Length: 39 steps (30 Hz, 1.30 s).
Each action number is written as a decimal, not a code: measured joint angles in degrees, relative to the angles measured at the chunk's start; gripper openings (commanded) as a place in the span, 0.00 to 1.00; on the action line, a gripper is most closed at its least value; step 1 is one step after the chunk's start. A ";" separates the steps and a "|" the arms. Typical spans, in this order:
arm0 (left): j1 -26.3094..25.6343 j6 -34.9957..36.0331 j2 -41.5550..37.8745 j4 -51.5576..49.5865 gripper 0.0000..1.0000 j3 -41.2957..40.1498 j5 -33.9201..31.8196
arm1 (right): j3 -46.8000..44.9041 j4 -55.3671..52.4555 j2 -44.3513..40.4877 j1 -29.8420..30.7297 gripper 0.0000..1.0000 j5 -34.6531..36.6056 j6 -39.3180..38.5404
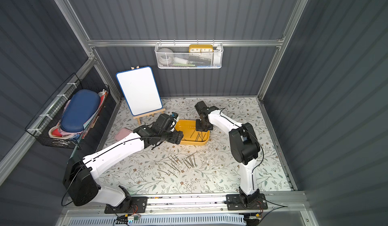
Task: Put the nails on the desktop into the storage box
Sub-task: Place the nail in the storage box, then pick up the nail from the center of the board.
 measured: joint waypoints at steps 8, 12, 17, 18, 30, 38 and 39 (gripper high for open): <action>0.00 -0.04 0.44 0.02 0.84 0.00 0.39 | -1.97 3.89 4.46 -0.44 0.10 2.54 4.37; 0.00 -0.24 0.52 -0.07 0.84 0.00 1.03 | -2.95 5.40 2.78 -0.42 0.35 2.32 4.87; -0.74 -0.48 -1.07 0.42 0.85 -2.47 4.35 | -5.01 5.42 -4.87 -0.26 0.45 0.07 2.97; -1.62 -0.90 -2.14 0.26 0.85 -3.89 5.03 | -5.73 5.57 -7.54 -0.22 0.46 -0.44 2.51; -16.61 -6.16 1.55 -1.66 0.80 -8.26 8.46 | -22.16 7.48 -32.28 -1.66 0.48 -2.64 -1.14; -16.61 -5.73 15.98 -2.21 0.65 2.25 1.25 | -30.77 7.39 -33.20 -4.02 0.48 -3.61 -1.68; -16.61 -5.51 17.55 -2.14 0.62 3.19 0.44 | -30.77 7.48 -33.59 -4.17 0.48 -3.76 -1.86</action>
